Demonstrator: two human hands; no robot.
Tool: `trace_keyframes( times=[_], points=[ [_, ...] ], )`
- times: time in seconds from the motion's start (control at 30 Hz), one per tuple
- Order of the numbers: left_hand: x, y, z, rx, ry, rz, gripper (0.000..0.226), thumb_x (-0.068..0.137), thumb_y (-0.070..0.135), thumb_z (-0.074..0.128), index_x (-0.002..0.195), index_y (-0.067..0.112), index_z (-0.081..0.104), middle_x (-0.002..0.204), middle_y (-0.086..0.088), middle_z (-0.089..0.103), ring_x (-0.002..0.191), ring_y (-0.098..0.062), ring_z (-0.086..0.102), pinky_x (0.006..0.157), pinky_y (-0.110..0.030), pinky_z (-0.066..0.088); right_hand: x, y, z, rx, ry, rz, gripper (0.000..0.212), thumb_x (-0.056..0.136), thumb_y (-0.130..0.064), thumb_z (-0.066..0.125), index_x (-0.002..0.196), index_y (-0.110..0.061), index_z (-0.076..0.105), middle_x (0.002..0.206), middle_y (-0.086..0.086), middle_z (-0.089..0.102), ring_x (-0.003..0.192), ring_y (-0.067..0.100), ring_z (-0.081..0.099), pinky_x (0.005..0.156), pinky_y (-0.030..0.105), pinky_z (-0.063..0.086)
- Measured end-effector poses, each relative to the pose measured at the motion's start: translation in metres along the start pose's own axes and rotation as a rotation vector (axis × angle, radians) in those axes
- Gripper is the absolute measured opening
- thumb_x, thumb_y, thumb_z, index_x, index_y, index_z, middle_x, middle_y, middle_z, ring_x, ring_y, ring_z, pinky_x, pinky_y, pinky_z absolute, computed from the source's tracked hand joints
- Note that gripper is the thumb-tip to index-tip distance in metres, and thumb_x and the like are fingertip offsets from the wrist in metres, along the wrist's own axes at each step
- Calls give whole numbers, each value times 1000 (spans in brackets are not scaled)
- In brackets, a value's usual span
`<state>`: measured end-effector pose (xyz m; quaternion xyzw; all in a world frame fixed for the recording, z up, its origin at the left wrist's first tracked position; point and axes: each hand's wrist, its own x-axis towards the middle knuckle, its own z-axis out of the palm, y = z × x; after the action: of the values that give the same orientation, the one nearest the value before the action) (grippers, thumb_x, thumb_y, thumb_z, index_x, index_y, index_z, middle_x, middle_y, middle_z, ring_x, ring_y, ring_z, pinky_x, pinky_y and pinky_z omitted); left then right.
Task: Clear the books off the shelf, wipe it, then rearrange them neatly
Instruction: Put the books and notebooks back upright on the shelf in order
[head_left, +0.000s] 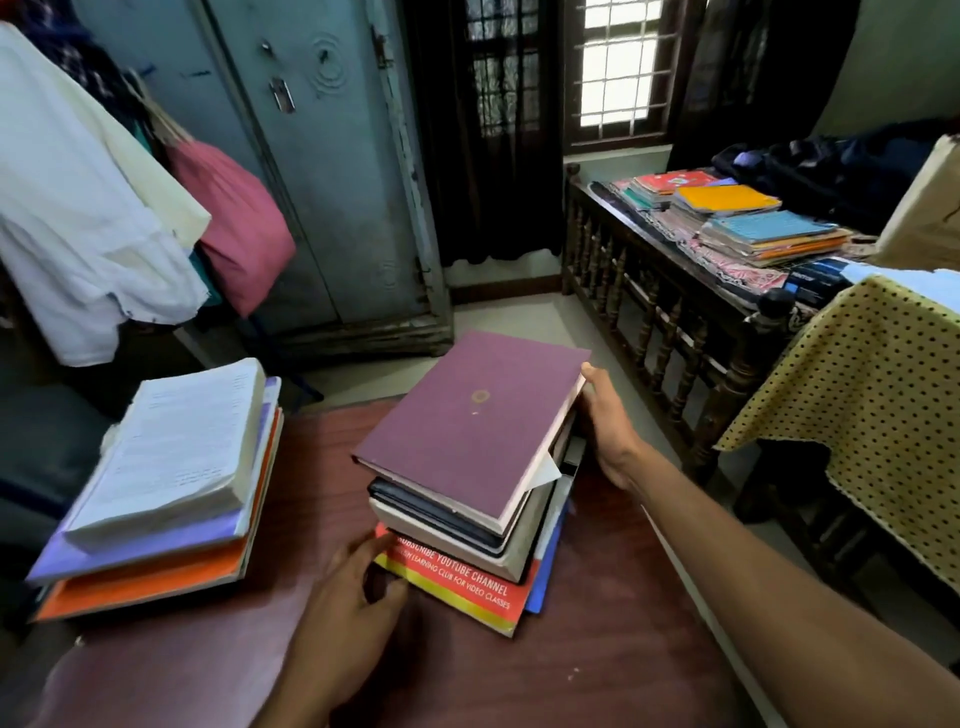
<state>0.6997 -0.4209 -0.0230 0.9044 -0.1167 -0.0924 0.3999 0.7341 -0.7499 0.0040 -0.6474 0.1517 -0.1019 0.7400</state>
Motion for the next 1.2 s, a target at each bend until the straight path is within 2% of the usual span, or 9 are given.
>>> trace_keyframes(
  times=[0.17, 0.3, 0.4, 0.47, 0.6, 0.73, 0.87, 1.07, 1.2],
  points=[
    [-35, -21, -31, 173, 124, -47, 45, 84, 5, 72, 127, 18, 68, 130, 3, 62, 120, -20, 60, 104, -36, 45, -56, 18, 16, 27, -71, -3, 45, 105, -41, 32, 135, -21, 60, 131, -10, 67, 128, 10, 56, 105, 24, 39],
    [-68, -42, -48, 54, 171, -129, 46, 90, -6, 64, 119, 29, 65, 133, 4, 59, 129, -20, 56, 111, -34, 39, -94, 23, 27, -21, -232, 73, 31, 97, -44, 43, 102, -25, 68, 94, -7, 72, 90, 16, 63, 91, 35, 40],
    [-86, -37, -51, -132, 292, -199, 27, 94, 22, 58, 99, 45, 72, 121, 10, 68, 118, -7, 61, 108, -34, 43, -101, 2, 16, -52, -366, 149, 54, 104, -47, 32, 85, -26, 78, 83, 3, 74, 80, 17, 69, 94, 43, 45],
    [-96, -23, -50, -259, 291, -259, 20, 94, 51, 56, 102, 50, 74, 112, 19, 72, 110, 2, 63, 107, -37, 46, -95, -15, 9, -67, -398, 173, 60, 101, -58, 32, 109, -19, 77, 111, 18, 72, 104, 34, 64, 109, 55, 42],
    [-107, 5, -42, -439, 186, -373, 77, 72, 97, 41, 126, 47, 65, 132, 18, 66, 123, -9, 60, 111, -46, 43, -81, -29, 23, -225, -440, 103, 45, 101, -46, 48, 126, -13, 67, 120, 10, 73, 114, 31, 66, 103, 44, 51],
    [-108, 35, -40, -657, 223, -420, 41, 91, 66, 55, 115, 35, 67, 110, 19, 73, 106, -7, 67, 103, -46, 52, -92, -28, 49, -376, -612, 123, 42, 92, -35, 65, 132, -23, 59, 119, -6, 73, 114, 13, 67, 97, 29, 52],
    [-111, 29, -53, -867, 310, -518, 36, 95, 44, 66, 120, 19, 67, 100, -5, 79, 82, -24, 76, 72, -45, 63, -106, -13, 59, -655, -645, -6, 68, 84, -70, 65, 142, -41, 46, 133, -22, 62, 123, 2, 58, 111, 35, 43],
    [-130, 12, -66, -979, 272, -501, 38, 96, 30, 66, 124, 6, 64, 102, -16, 76, 82, -31, 73, 78, -56, 61, -125, -14, 77, -1035, -571, -234, 102, 69, -91, 33, 156, -37, 27, 159, -7, 36, 152, 20, 22, 126, 48, 1],
    [-154, 7, -81, -984, 367, -466, 39, 96, 28, 65, 127, 5, 62, 90, -11, 73, 64, -22, 68, 56, -38, 59, -148, -18, 96, -1284, -571, -342, 117, 66, -99, 14, 159, -29, 23, 167, 0, 20, 156, 21, -1, 126, 48, -6]
  ],
)
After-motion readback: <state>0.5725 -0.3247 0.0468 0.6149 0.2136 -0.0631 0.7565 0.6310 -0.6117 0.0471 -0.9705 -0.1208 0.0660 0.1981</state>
